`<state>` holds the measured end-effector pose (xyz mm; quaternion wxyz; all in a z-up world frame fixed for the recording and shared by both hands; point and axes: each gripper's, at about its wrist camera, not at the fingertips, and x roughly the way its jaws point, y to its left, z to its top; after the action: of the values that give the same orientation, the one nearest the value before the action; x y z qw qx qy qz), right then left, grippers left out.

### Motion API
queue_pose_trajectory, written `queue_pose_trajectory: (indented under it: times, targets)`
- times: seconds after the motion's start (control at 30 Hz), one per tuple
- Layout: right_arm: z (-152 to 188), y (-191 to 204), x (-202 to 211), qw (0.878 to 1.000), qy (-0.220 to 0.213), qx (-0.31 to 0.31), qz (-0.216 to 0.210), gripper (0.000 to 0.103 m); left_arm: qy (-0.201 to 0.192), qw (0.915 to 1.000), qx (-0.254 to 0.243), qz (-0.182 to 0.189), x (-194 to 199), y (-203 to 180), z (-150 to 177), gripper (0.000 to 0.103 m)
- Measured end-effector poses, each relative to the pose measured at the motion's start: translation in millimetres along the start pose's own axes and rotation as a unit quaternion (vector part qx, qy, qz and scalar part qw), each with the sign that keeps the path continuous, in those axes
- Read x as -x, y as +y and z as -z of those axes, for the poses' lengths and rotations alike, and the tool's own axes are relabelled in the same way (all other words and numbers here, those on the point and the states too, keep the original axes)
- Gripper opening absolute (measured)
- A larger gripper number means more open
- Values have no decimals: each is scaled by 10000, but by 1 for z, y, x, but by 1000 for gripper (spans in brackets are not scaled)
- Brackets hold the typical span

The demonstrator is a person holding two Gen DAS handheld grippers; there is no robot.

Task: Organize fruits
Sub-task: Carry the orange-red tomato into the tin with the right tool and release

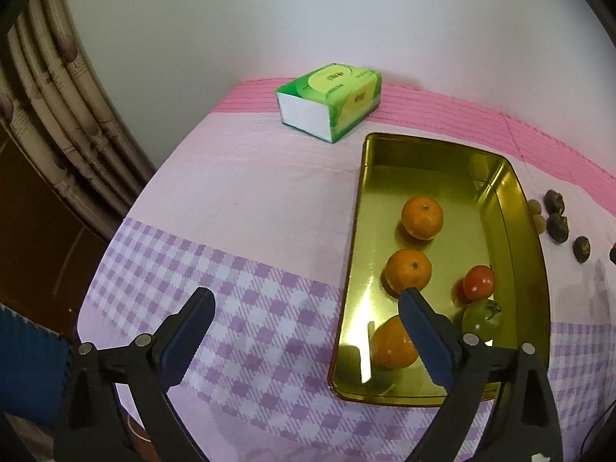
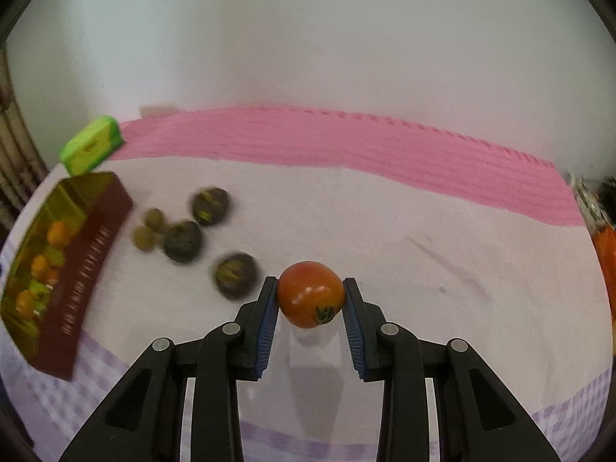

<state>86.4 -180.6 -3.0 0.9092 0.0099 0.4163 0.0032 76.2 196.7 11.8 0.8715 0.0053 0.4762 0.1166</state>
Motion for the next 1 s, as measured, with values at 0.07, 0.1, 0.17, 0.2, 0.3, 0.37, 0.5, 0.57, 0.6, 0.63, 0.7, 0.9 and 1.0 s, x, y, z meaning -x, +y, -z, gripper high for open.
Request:
queue_pose_trajectory:
  times: [0.07,0.1,0.17,0.2,0.3,0.37,0.5,0.57,0.6,0.63,0.7,0.9,1.0]
  targets:
    - [-10,18,5,9997,-64,84,-229,34,0,10000,69,-1,1,4,0,96]
    - [-14,28,8,9993,-99,136,-326,34,-7,9999,103,-6,1,6,0,96]
    - [-23,53,13,9977,-161,295,-596,34,-16,9999,166,-32,2,11,1,96]
    - [-26,64,16,9967,-186,375,-699,34,-16,9998,193,-44,3,14,2,96]
    - [-34,100,20,9923,-209,651,-1035,34,-30,9995,300,-73,5,22,3,97]
    - [-36,124,20,9887,-207,829,-1229,34,-19,9992,391,-94,6,27,6,97]
    - [-35,170,11,9815,-75,1180,-1508,34,-17,9988,456,-195,9,35,14,97]
    - [-32,185,5,9788,13,1283,-1595,34,-14,9986,485,-214,9,38,16,97]
    - [-30,195,2,9773,68,1360,-1621,34,-2,9985,512,-208,8,39,17,97]
    - [-28,202,-1,9763,108,1417,-1635,34,11,9983,543,-210,7,40,17,97]
    - [-22,213,-7,9745,204,1512,-1648,34,18,9981,571,-231,5,42,18,97]
    - [-14,231,-21,9704,381,1759,-1611,34,30,9983,546,-216,2,41,18,97]
    - [-16,235,-27,9696,461,1821,-1568,34,24,9983,535,-225,2,41,18,97]
